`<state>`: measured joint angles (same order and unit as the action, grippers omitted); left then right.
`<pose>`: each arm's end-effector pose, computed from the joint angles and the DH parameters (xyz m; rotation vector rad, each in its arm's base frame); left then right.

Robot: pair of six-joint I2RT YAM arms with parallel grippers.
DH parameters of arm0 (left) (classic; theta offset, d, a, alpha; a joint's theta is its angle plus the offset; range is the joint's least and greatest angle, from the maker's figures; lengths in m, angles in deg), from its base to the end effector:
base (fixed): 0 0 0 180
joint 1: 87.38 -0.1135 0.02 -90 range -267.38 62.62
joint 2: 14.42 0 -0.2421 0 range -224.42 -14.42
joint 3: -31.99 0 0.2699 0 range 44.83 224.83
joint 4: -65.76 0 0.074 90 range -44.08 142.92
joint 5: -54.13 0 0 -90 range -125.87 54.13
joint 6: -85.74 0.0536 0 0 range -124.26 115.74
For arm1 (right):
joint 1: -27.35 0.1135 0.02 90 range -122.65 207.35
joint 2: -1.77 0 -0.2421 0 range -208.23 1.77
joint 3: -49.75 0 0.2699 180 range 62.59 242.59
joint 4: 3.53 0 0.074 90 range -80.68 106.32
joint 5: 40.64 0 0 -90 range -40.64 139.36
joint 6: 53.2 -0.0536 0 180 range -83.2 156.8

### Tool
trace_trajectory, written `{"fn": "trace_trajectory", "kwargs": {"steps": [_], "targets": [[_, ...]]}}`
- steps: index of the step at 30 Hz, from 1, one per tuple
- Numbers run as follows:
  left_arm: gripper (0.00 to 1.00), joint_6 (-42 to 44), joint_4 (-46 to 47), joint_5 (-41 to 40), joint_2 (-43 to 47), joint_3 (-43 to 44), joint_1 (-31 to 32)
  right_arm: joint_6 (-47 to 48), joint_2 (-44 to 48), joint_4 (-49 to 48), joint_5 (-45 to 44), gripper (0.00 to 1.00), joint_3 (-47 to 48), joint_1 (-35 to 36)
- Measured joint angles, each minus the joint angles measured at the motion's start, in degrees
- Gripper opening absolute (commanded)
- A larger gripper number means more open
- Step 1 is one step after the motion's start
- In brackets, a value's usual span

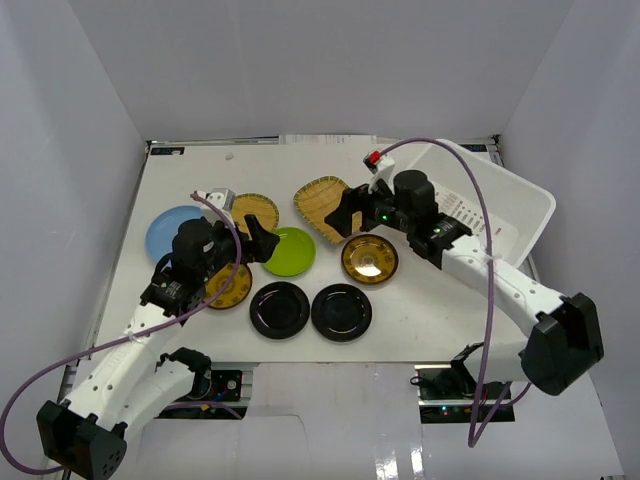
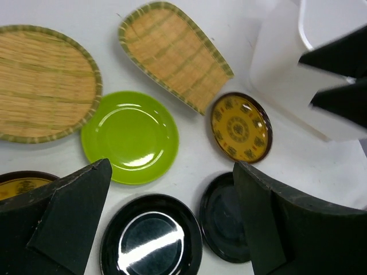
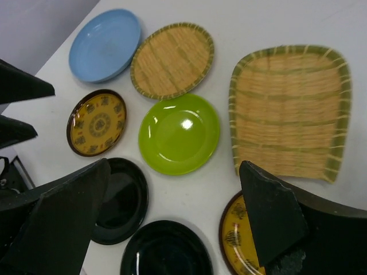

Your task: Place the plates into the plastic bin on the countertop

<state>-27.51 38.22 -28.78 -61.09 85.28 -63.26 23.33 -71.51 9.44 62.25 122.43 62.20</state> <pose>0.2171 -0.1044 0.2753 0.1000 1.9895 -0.6632 0.2746 0.2058 0.3129 -0.5098 1.8048 0.7945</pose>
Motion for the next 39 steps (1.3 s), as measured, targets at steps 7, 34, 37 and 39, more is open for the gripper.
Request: {"fn": "trace_trajectory", "kwargs": {"steps": [7,34,37,39], "targets": [[0.98,-4.0,-5.0,-16.8,-0.4,2.6,0.0,-4.9,-8.0,-3.1,-0.1,0.91,-0.8,5.3],[0.63,-24.0,-5.0,-16.4,-30.4,-2.1,-44.1,-4.0,-3.7,-7.6,4.8,0.89,-10.9,9.2],[0.46,-24.9,-4.3,-16.8,-35.8,0.0,-44.2,-4.0,-3.2,-8.1,5.3,0.89,-11.5,9.2],[0.33,-25.3,-3.1,-17.2,-38.1,1.6,-44.3,-4.0,-2.7,-8.3,5.6,0.89,-12.3,9.2]]}}
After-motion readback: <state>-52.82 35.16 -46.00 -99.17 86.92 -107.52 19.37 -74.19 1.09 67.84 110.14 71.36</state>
